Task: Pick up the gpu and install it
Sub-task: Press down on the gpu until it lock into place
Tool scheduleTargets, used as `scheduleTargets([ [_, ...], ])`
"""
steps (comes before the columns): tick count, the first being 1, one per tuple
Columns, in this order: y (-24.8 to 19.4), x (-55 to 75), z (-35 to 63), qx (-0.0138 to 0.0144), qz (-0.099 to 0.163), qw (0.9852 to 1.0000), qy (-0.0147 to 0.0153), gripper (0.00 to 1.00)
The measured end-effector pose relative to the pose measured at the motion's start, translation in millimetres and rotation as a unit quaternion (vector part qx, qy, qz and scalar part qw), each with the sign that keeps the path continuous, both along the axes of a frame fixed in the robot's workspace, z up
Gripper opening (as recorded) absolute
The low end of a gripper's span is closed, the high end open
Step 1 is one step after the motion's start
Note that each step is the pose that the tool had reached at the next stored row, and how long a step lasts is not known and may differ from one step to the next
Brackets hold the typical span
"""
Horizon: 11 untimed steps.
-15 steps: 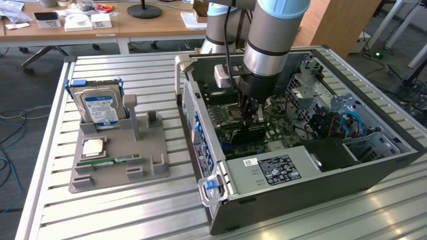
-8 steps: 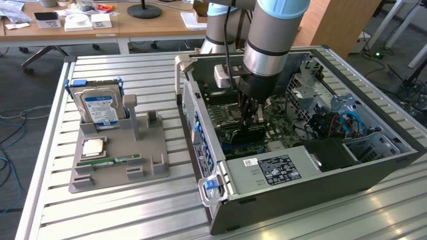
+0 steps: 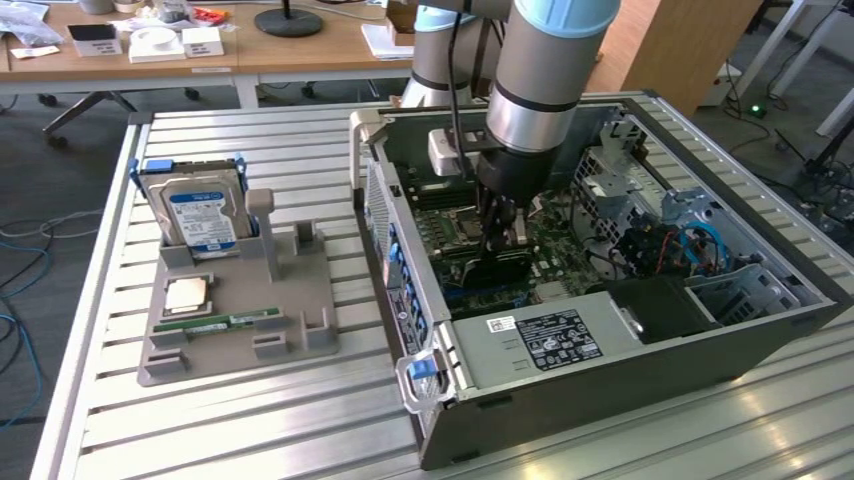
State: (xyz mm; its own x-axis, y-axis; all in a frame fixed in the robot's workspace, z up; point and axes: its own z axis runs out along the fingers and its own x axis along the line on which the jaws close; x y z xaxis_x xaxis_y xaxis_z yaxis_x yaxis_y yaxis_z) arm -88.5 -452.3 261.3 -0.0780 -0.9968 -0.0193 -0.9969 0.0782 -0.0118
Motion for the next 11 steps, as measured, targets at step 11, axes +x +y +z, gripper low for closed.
scheduleTargets([
  [11, 0.1, 0.1, 25.7, -0.0008, 0.000, 1.0000, 0.0003, 0.11],
])
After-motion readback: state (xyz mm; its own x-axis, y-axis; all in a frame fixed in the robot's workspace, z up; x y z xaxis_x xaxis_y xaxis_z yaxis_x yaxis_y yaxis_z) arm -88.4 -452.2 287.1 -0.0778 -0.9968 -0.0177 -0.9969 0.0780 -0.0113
